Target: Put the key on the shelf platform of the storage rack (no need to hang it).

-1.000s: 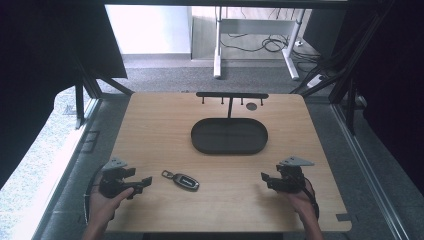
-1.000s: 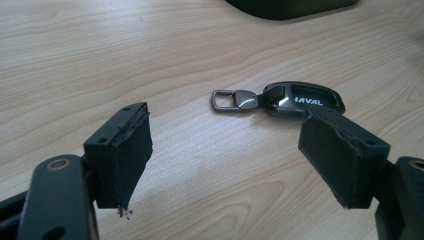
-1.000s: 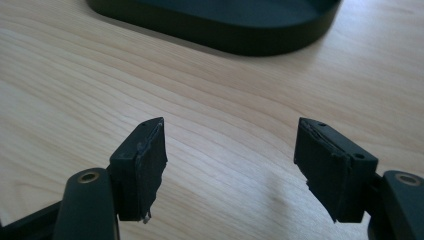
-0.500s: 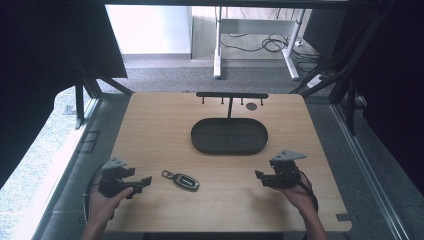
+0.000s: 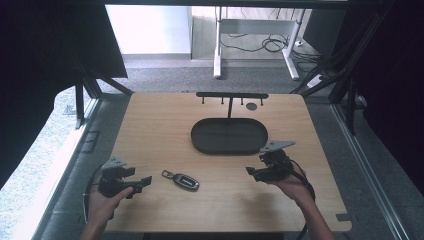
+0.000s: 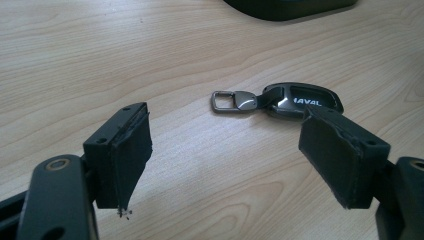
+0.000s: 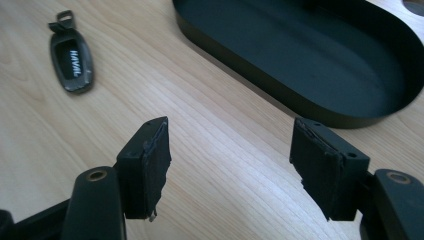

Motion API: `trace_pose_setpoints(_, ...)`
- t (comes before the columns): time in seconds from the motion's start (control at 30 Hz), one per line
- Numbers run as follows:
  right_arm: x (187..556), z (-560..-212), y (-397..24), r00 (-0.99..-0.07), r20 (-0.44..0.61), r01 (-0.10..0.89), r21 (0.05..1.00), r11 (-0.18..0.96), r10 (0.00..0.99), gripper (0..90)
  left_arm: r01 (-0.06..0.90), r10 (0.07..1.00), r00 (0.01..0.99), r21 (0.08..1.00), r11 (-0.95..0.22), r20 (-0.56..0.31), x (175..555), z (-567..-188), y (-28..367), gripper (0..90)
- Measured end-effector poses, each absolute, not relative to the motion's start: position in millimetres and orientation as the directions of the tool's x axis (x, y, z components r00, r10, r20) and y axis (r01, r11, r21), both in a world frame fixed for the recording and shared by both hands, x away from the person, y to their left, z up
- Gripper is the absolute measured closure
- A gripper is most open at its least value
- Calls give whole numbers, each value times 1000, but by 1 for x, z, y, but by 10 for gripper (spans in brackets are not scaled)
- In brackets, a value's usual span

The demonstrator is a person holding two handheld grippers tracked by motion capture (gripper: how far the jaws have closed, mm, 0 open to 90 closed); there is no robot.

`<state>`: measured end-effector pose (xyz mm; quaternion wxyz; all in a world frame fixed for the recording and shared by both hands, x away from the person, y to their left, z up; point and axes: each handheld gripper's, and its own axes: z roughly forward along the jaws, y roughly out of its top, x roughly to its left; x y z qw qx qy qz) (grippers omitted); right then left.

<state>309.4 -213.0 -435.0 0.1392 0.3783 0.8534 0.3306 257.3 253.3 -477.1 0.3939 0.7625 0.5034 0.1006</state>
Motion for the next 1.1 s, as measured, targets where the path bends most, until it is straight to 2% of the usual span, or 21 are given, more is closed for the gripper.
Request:
trace_pose_setpoints(0.47, 322, -406, -163, -778, 4, 498, 614, 613, 628, 345, 686, 844, 479, 703, -189, -240, 257, -477, 253, 214)
trace_pose_setpoints(1.1, 340, -406, -102, -839, 1, 466, 518, 717, 544, 371, 687, 844, 479, 702, -188, -243, 257, -477, 253, 213)
